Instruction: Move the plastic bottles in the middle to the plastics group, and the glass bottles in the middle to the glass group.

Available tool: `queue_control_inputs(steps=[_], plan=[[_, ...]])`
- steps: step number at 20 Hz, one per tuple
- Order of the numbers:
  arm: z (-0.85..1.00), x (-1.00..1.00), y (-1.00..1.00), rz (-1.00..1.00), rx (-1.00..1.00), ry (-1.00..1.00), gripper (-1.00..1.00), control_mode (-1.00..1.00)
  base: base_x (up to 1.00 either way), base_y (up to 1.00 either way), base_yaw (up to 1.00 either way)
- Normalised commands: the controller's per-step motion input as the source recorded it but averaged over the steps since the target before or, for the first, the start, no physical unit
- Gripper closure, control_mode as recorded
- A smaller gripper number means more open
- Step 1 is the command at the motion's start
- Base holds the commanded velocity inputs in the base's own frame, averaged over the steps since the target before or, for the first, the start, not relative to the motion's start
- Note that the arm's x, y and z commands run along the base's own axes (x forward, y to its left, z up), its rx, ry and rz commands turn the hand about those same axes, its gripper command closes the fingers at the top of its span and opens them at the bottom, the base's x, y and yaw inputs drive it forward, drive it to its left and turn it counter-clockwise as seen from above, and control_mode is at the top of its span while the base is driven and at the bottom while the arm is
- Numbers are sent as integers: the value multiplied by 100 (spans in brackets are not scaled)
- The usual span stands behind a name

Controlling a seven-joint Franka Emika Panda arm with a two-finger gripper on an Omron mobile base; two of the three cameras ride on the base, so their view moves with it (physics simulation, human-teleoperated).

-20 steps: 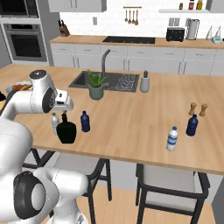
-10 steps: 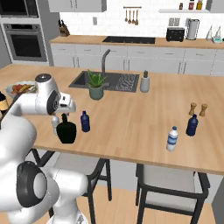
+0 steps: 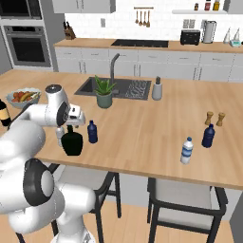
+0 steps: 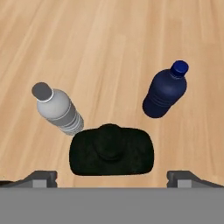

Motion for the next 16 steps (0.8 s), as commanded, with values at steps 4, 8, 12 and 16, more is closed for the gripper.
queue_control_inputs(steps=[4, 8, 12, 16], plan=[[-21, 19, 0, 0, 0, 3, -100, -100, 0, 0, 0], [-3, 15, 0, 0, 0, 0, -100, -100, 0, 0, 0], [0, -1, 3, 0, 0, 0, -100, -100, 0, 0, 0], [-8, -4, 3, 0, 0, 0, -100, -100, 0, 0, 0]])
